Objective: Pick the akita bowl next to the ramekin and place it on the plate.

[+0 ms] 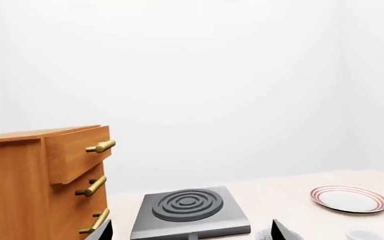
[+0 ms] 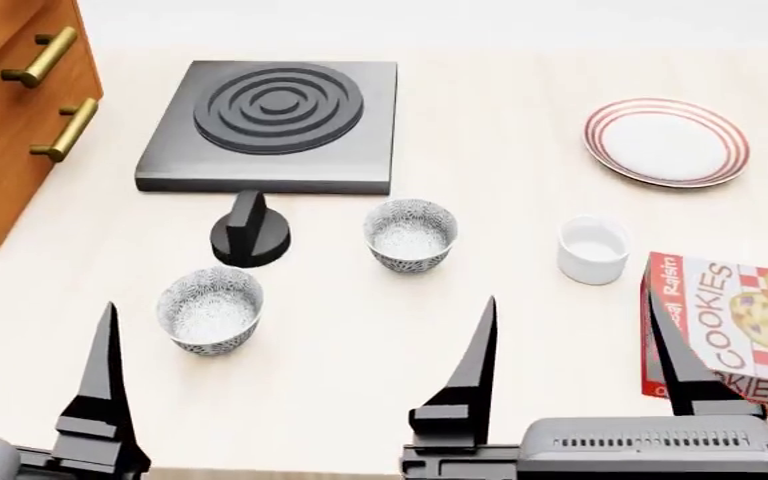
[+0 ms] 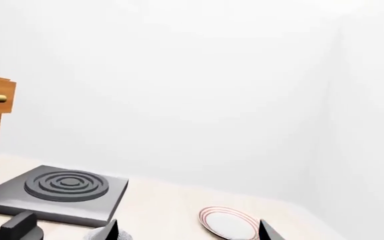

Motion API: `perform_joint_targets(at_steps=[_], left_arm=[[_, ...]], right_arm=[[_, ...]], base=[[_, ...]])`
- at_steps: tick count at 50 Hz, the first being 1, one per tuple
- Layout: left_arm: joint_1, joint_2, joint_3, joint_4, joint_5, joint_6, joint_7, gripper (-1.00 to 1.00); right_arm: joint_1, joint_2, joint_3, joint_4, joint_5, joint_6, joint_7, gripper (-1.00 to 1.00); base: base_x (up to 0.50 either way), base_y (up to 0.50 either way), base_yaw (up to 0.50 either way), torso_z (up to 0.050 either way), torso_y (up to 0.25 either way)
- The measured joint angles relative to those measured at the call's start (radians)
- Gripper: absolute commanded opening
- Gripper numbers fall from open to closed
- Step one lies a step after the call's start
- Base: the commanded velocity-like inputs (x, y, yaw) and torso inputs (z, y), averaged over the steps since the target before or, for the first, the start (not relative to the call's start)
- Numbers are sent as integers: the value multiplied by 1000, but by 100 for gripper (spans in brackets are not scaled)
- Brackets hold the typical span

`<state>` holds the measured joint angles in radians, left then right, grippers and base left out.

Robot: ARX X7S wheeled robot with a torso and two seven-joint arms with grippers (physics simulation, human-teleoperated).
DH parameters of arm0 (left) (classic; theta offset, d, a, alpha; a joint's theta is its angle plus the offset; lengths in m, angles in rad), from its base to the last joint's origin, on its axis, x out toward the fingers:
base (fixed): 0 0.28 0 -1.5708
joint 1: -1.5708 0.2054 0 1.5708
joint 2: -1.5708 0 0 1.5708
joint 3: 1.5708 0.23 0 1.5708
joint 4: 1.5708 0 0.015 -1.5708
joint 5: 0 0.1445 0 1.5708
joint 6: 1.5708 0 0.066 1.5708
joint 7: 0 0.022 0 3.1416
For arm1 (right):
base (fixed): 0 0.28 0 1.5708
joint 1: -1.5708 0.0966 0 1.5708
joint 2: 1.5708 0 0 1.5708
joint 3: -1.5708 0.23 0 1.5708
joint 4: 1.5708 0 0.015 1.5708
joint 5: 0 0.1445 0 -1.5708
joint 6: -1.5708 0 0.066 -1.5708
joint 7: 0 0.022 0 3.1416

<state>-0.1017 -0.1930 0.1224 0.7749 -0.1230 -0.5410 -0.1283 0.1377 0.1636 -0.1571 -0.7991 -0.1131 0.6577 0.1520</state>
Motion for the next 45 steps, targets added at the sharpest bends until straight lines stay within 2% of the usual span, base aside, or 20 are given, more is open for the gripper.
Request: perform_joint_targets(at_steps=[45], left_arm=[[0, -29, 18, 0, -19, 7, -34, 100]], right_arm=[[7, 19, 1, -9, 42, 1, 36, 100]], base=[[239, 0, 0, 0, 0]])
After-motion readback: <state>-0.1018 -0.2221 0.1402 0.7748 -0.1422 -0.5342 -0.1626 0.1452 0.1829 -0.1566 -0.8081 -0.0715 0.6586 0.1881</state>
